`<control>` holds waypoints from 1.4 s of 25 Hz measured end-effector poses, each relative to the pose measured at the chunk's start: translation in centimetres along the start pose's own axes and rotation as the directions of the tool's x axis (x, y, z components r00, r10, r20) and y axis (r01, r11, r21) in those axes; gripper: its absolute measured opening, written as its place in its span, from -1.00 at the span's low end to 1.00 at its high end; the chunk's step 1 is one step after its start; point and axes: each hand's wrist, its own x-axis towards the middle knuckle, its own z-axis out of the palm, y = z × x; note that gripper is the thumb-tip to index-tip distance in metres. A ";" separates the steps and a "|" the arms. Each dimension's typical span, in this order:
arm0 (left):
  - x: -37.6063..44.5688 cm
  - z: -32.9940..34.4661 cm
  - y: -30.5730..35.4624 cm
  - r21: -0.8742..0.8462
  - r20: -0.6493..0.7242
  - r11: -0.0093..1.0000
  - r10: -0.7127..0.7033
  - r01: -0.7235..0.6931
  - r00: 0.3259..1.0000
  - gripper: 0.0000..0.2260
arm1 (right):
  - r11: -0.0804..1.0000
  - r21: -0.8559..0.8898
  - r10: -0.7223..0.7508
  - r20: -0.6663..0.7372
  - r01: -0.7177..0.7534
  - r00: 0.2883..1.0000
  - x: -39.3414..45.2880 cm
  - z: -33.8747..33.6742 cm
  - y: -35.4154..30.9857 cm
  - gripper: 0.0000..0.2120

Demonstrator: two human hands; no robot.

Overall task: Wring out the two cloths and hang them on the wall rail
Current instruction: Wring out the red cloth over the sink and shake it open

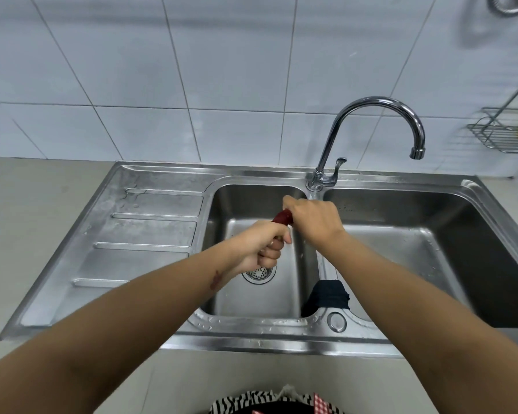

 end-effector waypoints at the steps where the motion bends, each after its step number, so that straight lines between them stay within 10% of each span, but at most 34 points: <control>1: -0.2 0.3 -0.1 -0.108 0.036 0.994 -0.010 0.014 0.999 -0.74 | 1.000 -0.003 -0.011 -0.038 0.011 0.999 0.1 -0.1 0.0 -0.90; 11: -1.7 1.6 -0.4 -0.537 0.285 0.842 0.127 0.048 0.950 -0.68 | 0.988 0.107 -0.052 -0.454 0.112 0.890 0.8 0.0 -0.3 -0.90; 14: -1.1 0.4 -0.7 -0.353 0.191 0.935 0.087 -0.014 0.978 -0.73 | 0.988 0.150 -0.006 -0.263 0.047 0.965 0.5 0.2 -0.7 -0.95; 16: -0.2 -1.1 -0.3 0.122 0.037 0.984 0.126 -0.129 0.991 -0.86 | 0.972 0.221 0.074 0.007 -0.074 0.997 0.4 1.3 -0.4 -0.89; 19: 1.5 -4.1 0.5 0.871 -0.079 0.482 0.322 -0.092 0.943 -0.76 | 0.848 0.454 0.130 0.324 -0.274 0.937 0.7 2.2 -0.2 -0.80; 22: 2.5 -6.4 1.1 0.997 -0.011 0.066 0.551 -0.031 0.834 -0.70 | 0.468 0.714 -0.084 0.623 -0.521 0.778 0.8 1.3 -0.5 -0.71; 25: 2.6 -7.9 2.2 0.994 0.107 -0.057 0.674 -0.093 0.731 -0.79 | 0.097 0.694 -0.245 0.712 -0.714 0.658 0.7 -0.3 0.0 -0.64; 31: 1.6 -7.4 3.8 0.934 0.356 -0.286 0.727 -0.213 0.587 -0.80 | -0.241 0.643 -0.393 0.620 -0.727 0.679 0.0 -1.4 -0.7 -0.87; 35: 1.2 -6.7 4.7 0.931 0.364 -0.290 0.732 -0.220 0.576 -0.77 | -0.195 0.563 -0.518 0.636 -0.803 0.572 -0.4 -2.0 -2.1 -0.94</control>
